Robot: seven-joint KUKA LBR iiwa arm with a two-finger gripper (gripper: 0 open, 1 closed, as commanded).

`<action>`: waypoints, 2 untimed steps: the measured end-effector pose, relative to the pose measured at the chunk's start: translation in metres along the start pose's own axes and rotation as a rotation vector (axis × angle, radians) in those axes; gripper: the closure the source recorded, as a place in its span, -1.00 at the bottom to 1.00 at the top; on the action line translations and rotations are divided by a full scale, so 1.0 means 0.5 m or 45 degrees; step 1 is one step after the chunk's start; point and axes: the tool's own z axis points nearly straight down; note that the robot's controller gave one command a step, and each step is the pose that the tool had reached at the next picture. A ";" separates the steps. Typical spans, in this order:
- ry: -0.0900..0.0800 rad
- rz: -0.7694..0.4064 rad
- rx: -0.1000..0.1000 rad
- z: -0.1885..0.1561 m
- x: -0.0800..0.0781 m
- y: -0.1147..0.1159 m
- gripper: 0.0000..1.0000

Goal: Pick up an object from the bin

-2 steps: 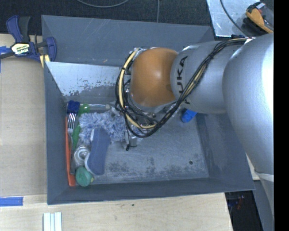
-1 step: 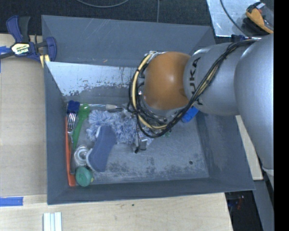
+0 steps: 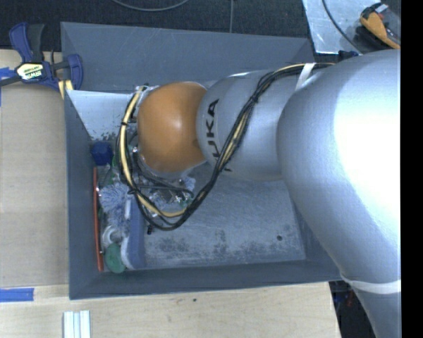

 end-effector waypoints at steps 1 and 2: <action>0.000 0.312 0.008 -0.001 0.018 -0.106 1.00; 0.000 0.312 0.008 -0.001 0.018 -0.106 1.00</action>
Offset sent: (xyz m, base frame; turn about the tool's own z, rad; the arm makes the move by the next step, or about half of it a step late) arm 0.0000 0.0000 0.0000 0.0000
